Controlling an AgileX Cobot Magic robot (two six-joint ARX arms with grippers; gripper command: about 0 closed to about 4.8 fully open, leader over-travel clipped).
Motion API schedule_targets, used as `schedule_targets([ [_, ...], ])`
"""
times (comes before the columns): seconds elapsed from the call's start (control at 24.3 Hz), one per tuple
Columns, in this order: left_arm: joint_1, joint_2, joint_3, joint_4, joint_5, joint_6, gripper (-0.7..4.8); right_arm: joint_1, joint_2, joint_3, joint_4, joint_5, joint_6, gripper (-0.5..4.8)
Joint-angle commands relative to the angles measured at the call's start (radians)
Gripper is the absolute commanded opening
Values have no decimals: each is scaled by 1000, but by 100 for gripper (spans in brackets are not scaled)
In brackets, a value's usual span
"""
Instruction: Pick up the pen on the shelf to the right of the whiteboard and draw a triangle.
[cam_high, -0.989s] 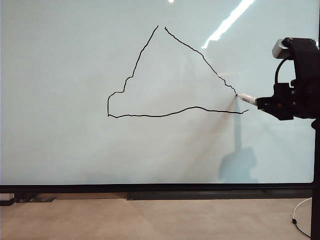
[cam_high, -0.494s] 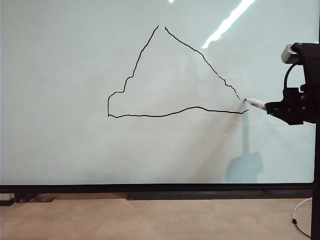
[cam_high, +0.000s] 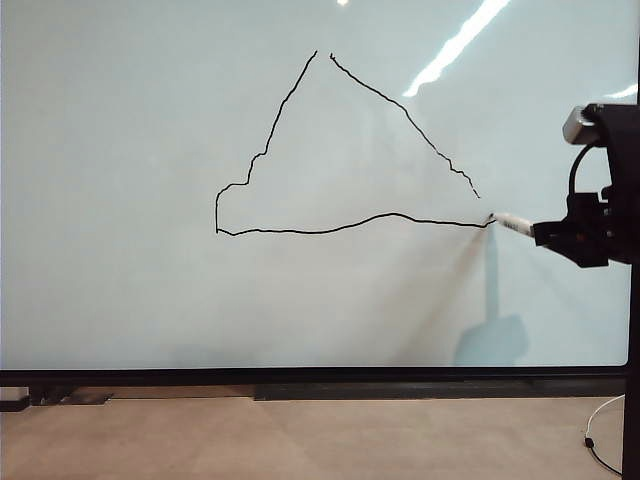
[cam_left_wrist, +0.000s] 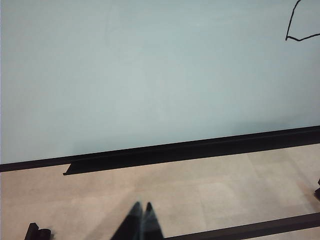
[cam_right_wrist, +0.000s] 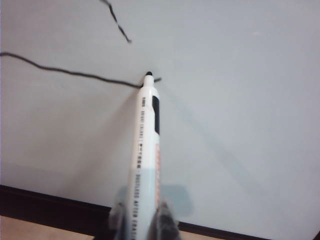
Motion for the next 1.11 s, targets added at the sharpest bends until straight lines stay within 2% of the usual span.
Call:
schedule_targets([
  [0.04, 0, 0, 3, 11, 3, 1, -5, -2, 27, 2, 75, 2, 18, -5],
  [0.41, 0, 0, 3, 11, 3, 1, -5, -35, 30, -2, 80, -16, 36, -5],
  [0.58, 0, 0, 3, 11, 3, 1, -5, -28, 21, -37, 138, -19, 42, -5],
  [1.03, 0, 0, 3, 11, 3, 1, -5, -19, -195, -130, 133, -5, 46, -5],
  [1.11, 0, 0, 3, 11, 3, 1, -5, -24, -289, -189, 132, -6, 46, -5],
])
